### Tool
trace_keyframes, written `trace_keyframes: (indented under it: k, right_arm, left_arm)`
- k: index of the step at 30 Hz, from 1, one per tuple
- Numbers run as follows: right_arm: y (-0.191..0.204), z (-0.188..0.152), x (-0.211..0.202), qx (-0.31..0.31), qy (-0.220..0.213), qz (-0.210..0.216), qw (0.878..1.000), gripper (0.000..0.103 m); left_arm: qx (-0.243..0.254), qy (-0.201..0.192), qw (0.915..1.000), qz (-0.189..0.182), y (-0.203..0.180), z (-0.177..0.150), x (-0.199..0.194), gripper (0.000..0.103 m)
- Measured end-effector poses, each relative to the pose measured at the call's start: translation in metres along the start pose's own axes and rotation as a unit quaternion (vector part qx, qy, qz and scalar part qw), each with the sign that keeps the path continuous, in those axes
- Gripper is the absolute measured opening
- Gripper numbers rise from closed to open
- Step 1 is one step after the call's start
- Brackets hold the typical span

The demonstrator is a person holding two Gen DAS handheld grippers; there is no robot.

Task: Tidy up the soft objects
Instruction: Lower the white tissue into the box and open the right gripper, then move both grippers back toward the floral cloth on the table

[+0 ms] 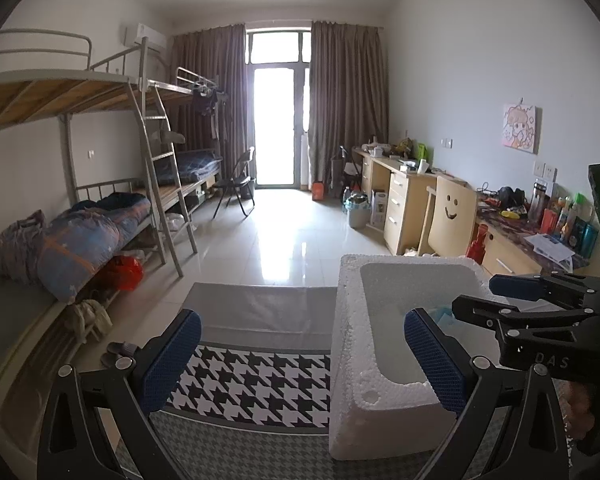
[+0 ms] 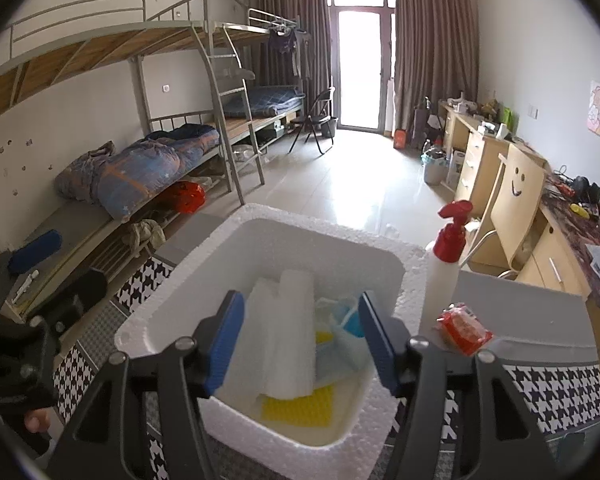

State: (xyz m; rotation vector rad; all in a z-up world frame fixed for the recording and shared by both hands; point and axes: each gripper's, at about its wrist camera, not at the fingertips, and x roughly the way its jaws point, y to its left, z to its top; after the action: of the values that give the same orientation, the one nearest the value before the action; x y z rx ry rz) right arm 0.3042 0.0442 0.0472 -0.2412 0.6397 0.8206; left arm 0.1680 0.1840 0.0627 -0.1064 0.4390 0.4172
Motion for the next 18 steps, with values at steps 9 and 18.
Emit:
trace_keyframes:
  k: [9, 18]
  right_arm:
    - [0.003, -0.003, -0.019, -0.014, -0.020, -0.011, 1.000, 0.065]
    - [0.004, -0.009, -0.050, -0.010, -0.052, -0.016, 0.998, 0.079]
  left_arm:
    - [0.003, -0.007, 0.9999, -0.008, -0.006, -0.002, -0.009, 0.102]
    - [0.010, -0.023, 0.9994, -0.024, -0.019, -0.002, -0.029, 0.102]
